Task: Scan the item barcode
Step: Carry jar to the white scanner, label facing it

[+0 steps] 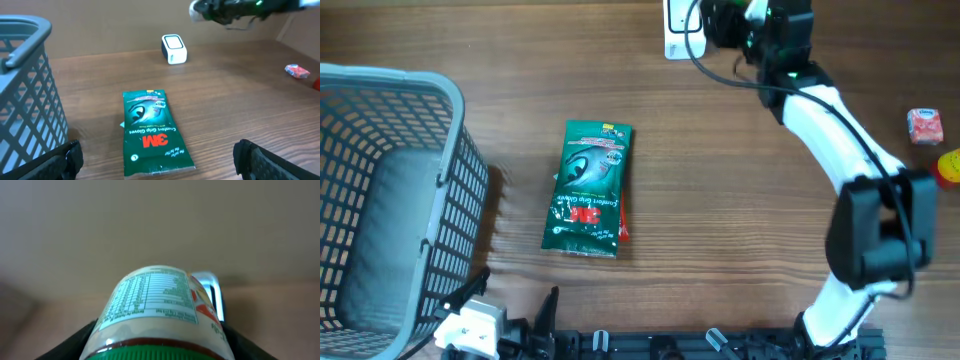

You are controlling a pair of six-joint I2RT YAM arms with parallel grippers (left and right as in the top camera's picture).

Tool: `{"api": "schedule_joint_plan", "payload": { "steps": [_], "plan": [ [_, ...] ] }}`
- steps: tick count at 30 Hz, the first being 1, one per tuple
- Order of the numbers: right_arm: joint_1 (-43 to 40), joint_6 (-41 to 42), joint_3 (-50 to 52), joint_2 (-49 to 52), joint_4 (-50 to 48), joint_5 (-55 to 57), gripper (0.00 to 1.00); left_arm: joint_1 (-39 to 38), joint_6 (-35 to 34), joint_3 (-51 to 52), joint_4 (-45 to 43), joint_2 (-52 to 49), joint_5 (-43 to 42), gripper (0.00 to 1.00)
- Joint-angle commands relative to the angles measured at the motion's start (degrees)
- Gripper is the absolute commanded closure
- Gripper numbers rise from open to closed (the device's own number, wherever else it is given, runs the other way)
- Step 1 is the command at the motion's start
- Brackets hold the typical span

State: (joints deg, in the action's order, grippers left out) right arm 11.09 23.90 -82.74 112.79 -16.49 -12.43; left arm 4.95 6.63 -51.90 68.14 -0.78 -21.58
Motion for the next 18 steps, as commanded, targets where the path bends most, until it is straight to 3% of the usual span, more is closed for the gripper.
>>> {"api": "schedule_joint_plan", "payload": {
  "steps": [1, 4, 9, 14, 18],
  "plan": [
    [1.60, -2.64, -0.20, 8.96, -11.06, 1.29, 0.62, -0.24, 0.66, 0.15, -0.11, 0.39, -0.90, 0.00],
    [3.91, -8.72, -0.20, 14.64, -21.46, 4.07, 0.61, -0.24, 0.66, 0.15, -0.11, 0.39, -0.90, 0.00],
    [8.11, -16.61, -0.42, 16.92, -29.64, 16.00, 0.64, -0.24, 0.66, 0.15, -0.11, 0.42, -0.90, 0.00],
    [8.44, -15.72, -1.05, 16.50, -28.61, 17.94, 0.63, -0.24, 0.66, 0.15, -0.11, 0.39, -0.90, 0.00],
    [6.91, -15.96, -1.05, 10.78, -20.87, 20.37, 0.60, -0.24, 0.66, 0.15, -0.11, 0.39, -0.90, 0.00]
  ]
}}
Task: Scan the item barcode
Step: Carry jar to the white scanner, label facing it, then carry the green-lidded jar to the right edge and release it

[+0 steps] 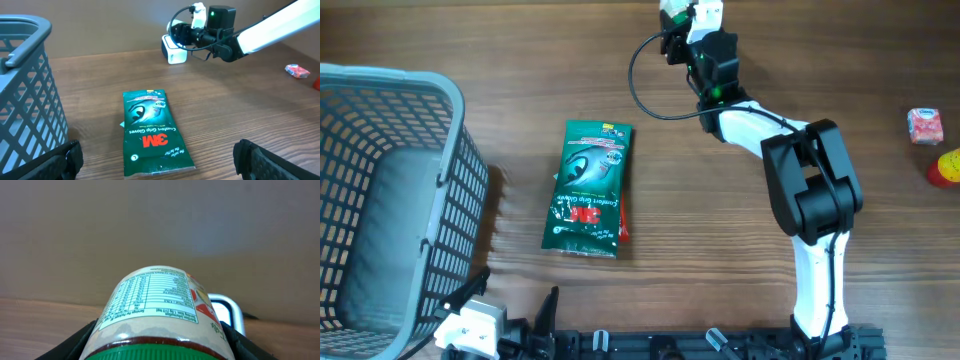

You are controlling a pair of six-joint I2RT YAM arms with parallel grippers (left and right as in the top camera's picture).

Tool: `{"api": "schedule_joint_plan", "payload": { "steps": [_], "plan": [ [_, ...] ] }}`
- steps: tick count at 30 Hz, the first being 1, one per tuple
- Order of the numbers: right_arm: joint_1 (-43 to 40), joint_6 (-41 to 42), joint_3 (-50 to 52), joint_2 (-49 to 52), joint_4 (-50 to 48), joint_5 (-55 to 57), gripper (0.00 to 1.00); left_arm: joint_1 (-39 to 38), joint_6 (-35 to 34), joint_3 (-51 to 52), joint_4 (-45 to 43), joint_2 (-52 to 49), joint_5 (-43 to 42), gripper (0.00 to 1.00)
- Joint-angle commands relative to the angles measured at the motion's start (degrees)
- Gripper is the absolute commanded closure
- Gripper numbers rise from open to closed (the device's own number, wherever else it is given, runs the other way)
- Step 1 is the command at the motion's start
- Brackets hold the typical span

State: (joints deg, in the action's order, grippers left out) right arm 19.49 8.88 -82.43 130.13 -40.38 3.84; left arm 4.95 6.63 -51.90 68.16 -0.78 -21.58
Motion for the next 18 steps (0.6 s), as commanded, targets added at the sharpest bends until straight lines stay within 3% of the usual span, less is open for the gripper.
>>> {"api": "schedule_joint_plan", "payload": {
  "steps": [1, 6, 11, 14, 18],
  "plan": [
    [-2.49, -1.36, -1.36, -9.99, 7.61, 5.55, 0.60, -0.24, 0.66, 0.15, -0.13, 0.42, -0.87, 0.00],
    [-10.29, -1.40, -1.36, -25.53, 33.44, 8.50, 0.60, -0.24, 0.66, 0.15, -0.13, 0.39, -0.90, 0.00],
    [-23.30, -0.72, -1.33, -30.69, 61.35, 14.38, 0.60, -0.24, 0.66, 0.15, -0.13, 0.39, -0.90, 0.00],
    [-31.45, 3.17, 0.02, -27.34, 68.08, 14.32, 0.60, -0.24, 0.66, 0.15, -0.13, 0.39, -0.90, 0.00],
    [-40.52, 14.29, 1.51, -20.22, 68.04, 13.99, 0.58, -0.24, 0.66, 0.15, -0.13, 0.39, -0.87, 0.00]
  ]
}}
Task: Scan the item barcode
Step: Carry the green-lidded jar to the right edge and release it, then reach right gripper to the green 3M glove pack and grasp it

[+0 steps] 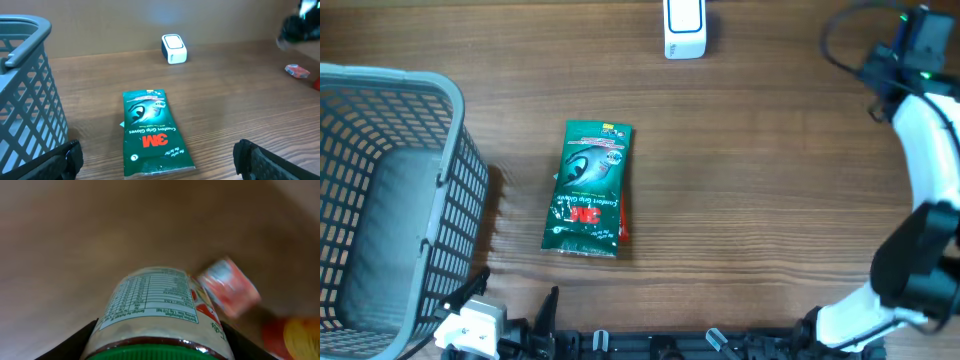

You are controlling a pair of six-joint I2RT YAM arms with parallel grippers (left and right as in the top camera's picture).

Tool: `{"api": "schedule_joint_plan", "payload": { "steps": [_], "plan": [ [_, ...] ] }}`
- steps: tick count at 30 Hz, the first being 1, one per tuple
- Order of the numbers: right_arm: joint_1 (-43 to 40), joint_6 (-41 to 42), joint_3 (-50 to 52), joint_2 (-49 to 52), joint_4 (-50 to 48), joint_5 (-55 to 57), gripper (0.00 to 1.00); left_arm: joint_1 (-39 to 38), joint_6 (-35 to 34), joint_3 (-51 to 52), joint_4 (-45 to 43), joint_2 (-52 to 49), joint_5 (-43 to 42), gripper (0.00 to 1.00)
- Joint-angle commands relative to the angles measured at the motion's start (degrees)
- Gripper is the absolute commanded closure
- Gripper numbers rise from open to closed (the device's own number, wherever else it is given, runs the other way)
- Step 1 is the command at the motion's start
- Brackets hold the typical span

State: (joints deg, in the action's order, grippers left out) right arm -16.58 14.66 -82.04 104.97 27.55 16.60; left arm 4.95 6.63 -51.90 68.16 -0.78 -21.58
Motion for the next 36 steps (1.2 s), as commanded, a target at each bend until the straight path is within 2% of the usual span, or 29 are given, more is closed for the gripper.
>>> {"api": "schedule_joint_plan", "payload": {
  "steps": [1, 3, 6, 7, 8, 9, 13, 16, 21, 23, 26, 28, 32, 36],
  "plan": [
    [-6.05, 8.46, 1.11, 6.95, -0.28, 0.96, 0.54, -0.24, 0.66, 0.15, -0.13, 0.39, -0.90, 0.00],
    [-8.70, 7.96, 1.11, 11.02, -1.53, 0.98, 0.49, -0.24, 0.66, 0.15, -0.13, 0.39, -0.90, 0.00],
    [-11.19, 7.98, 1.11, 13.66, -1.84, -2.99, 0.49, -0.24, 0.66, 0.15, -0.13, 0.39, -0.90, 0.00],
    [-11.45, 8.02, 1.05, 13.64, -2.21, -4.96, 0.41, -0.24, 0.66, 0.15, -0.13, 0.39, -0.90, 0.00],
    [-11.52, 7.96, 0.35, 13.38, -2.32, -7.91, 0.18, -0.24, 0.66, 0.15, -0.13, 0.39, -0.90, 0.00],
    [-11.52, 7.91, -0.76, 12.96, -1.84, -10.49, 0.00, -0.24, 0.66, 0.15, -0.13, 0.39, -0.90, 0.00],
    [-11.39, 8.24, -8.24, 6.88, 2.47, -20.37, 0.00, -0.24, 0.66, 0.15, -0.13, 0.39, -0.90, 0.00],
    [-10.36, 8.24, -13.46, -1.40, 3.43, -21.38, 0.00, -0.24, 0.66, 0.15, -0.13, 0.39, -0.90, 0.00],
    [-5.70, 10.47, -13.75, -14.03, 7.17, -21.94, 0.00, -0.24, 0.66, 0.15, -0.13, 0.39, -0.90, 0.00],
    [-2.82, 13.31, -13.75, -16.06, 10.88, -26.67, 0.00, -0.24, 0.66, 0.15, -0.13, 0.42, -0.90, 0.00],
    [3.28, 15.47, -13.29, -16.09, 15.50, -39.80, 0.00, -0.24, 0.66, 0.15, -0.13, 0.42, -0.90, 0.00],
    [11.15, 14.73, -10.67, -14.64, 15.65, -51.91, 0.00, -0.24, 0.66, 0.15, -0.13, 0.39, -0.90, 0.00],
    [25.35, 10.38, -4.85, -10.34, 18.01, -53.11, 0.01, -0.24, 0.66, 0.15, -0.13, 0.39, -0.90, 0.00],
    [35.65, 13.51, 2.40, -4.35, 17.03, -56.30, 0.12, -0.24, 0.66, 0.15, -0.13, 0.42, -0.90, 0.00]
  ]
}}
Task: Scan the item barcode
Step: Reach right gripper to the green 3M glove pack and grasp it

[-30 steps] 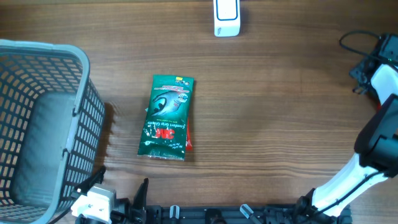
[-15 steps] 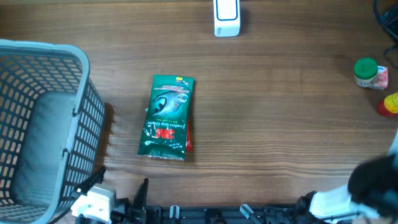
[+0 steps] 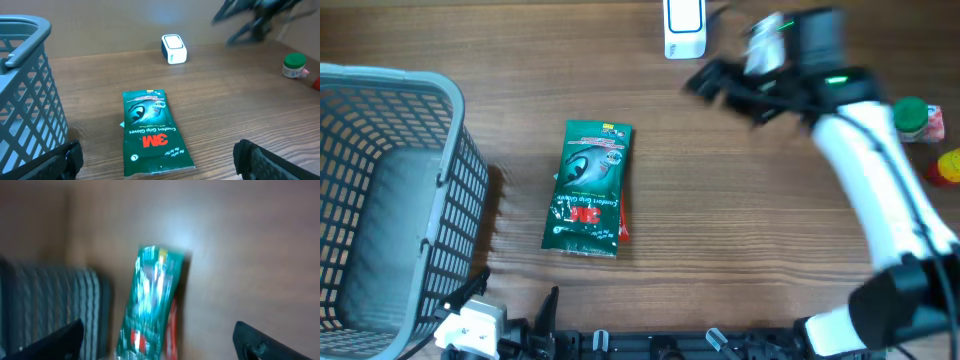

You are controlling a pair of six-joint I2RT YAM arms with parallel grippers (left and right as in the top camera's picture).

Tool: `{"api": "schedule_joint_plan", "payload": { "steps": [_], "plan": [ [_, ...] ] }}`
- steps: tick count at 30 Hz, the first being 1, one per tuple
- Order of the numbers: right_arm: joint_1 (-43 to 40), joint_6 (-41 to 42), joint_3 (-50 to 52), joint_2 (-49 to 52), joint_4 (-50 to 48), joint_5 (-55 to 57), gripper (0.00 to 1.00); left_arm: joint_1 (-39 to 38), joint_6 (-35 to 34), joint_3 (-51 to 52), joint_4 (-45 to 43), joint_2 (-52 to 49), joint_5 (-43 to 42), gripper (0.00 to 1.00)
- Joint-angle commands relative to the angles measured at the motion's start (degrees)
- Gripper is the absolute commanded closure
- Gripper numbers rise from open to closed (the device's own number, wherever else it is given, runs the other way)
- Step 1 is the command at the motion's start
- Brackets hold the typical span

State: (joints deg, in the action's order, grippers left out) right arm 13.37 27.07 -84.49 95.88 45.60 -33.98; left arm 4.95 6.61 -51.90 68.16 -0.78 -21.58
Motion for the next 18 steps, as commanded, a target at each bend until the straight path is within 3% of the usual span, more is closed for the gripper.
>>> {"api": "schedule_joint_plan", "payload": {
  "steps": [1, 7, 16, 18],
  "plan": [
    [7.69, 1.46, 5.84, 6.82, -1.86, -7.89, 0.13, -0.24, 0.68, 0.15, -0.13, 0.39, -0.90, 0.00],
    [14.99, 3.39, 6.51, 18.32, -7.61, -16.83, 0.23, -0.24, 0.68, 0.15, -0.13, 0.39, -0.90, 0.00],
    [17.62, 11.58, 6.56, 27.89, -19.76, -17.14, 0.29, -0.24, 0.68, 0.15, -0.13, 0.39, -0.90, 0.00],
    [17.59, 13.11, 6.58, 28.83, -21.64, -17.84, 0.34, -0.24, 0.68, 0.15, -0.13, 0.39, -0.90, 0.00]
  ]
}}
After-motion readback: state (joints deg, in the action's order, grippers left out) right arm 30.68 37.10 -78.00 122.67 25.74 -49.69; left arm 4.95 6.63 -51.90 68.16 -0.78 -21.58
